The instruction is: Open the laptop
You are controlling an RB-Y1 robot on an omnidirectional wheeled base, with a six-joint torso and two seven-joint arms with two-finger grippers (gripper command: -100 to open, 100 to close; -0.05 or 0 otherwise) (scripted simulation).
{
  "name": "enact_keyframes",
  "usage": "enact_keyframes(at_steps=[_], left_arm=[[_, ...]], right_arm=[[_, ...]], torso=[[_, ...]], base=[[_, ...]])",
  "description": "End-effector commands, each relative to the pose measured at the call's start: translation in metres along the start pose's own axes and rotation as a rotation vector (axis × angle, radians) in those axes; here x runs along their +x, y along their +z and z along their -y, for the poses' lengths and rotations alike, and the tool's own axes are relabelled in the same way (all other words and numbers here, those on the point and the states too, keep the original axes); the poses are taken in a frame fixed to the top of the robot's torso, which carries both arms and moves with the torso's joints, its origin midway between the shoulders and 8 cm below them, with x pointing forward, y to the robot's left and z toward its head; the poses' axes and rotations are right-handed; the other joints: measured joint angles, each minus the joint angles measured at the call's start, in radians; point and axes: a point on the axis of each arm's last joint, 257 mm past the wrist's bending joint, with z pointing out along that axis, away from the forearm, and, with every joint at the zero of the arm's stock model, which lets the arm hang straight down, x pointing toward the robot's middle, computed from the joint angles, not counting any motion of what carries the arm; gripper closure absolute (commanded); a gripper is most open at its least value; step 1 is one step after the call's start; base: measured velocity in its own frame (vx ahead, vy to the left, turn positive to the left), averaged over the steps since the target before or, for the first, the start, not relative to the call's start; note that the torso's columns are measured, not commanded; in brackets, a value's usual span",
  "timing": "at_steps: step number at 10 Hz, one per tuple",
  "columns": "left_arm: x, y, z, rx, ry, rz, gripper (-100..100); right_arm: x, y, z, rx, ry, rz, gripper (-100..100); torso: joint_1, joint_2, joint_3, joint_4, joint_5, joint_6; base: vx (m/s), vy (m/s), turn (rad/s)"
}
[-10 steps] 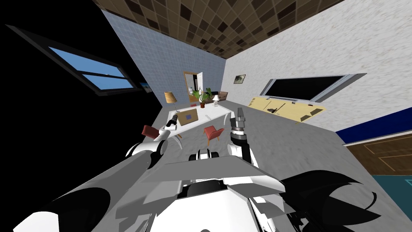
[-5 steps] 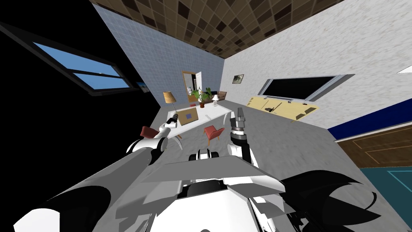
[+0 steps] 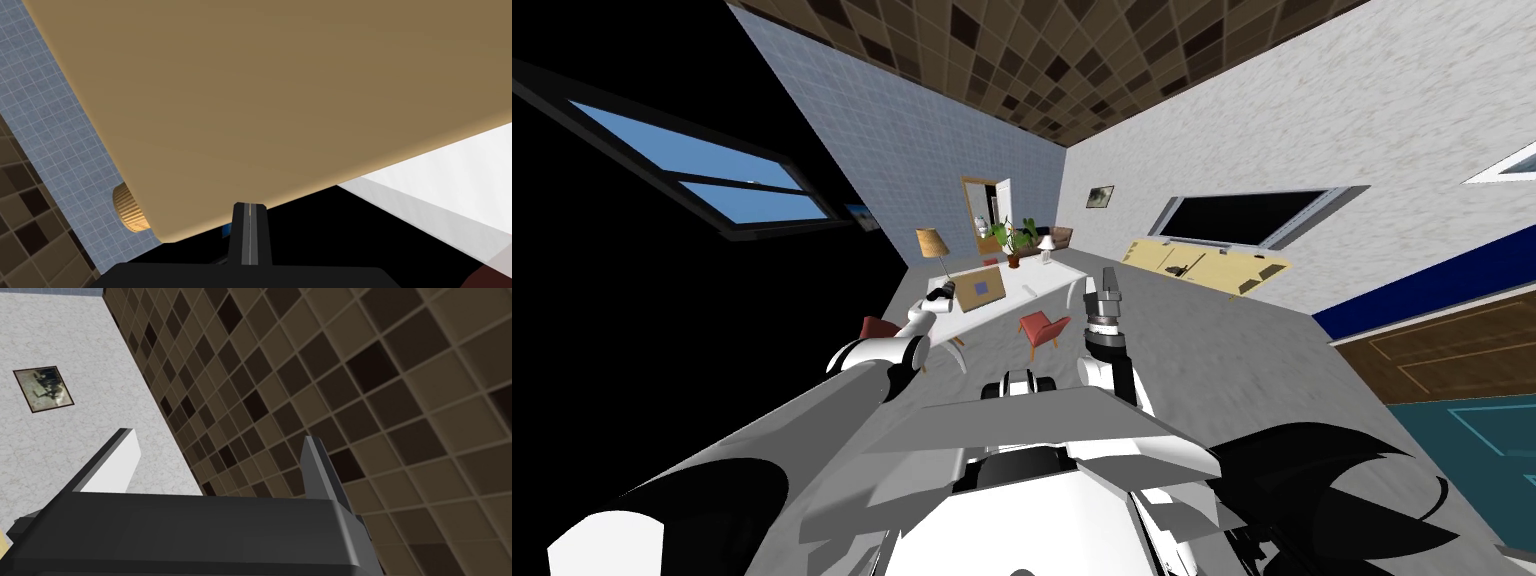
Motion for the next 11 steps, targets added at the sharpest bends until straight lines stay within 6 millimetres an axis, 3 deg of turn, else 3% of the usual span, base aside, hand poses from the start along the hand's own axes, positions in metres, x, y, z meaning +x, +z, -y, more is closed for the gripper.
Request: enact_keyframes(at_steps=[1,4,5,11], left_arm=[[0.002,0.002,-0.002,-0.052,-0.012,-0.014,100],[0.002,0.003,0.001,-0.076,-0.021,-0.019,100],[-0.006,0.004,0.012,-0.084,-0.010,-0.014,-100],[-0.025,0.005,0.033,-0.107,0.015,-0.001,-100]], right_arm=[[0.000,0.000,0.000,0.000,0.000,0.000,0],[0.000,0.000,0.000,0.000,0.000,0.000,0],[0.000,0.000,0.000,0.000,0.000,0.000,0],[0.000,0.000,0.000,0.000,0.000,0.000,0]], torso=[[0.000,0.000,0.000,0.001,0.000,0.001],[0.000,0.001,0.000,0.001,0.000,-0.001],[-0.001,0.001,0.001,0.000,0.000,-0.002],[0.000,0.005,0.003,0.002,-0.001,-0.002]], base=[[-0.004,0.049,-0.043],[0.000,0.046,-0.036],[-0.008,-0.009,-0.011],[-0.002,-0.016,-0.004]])
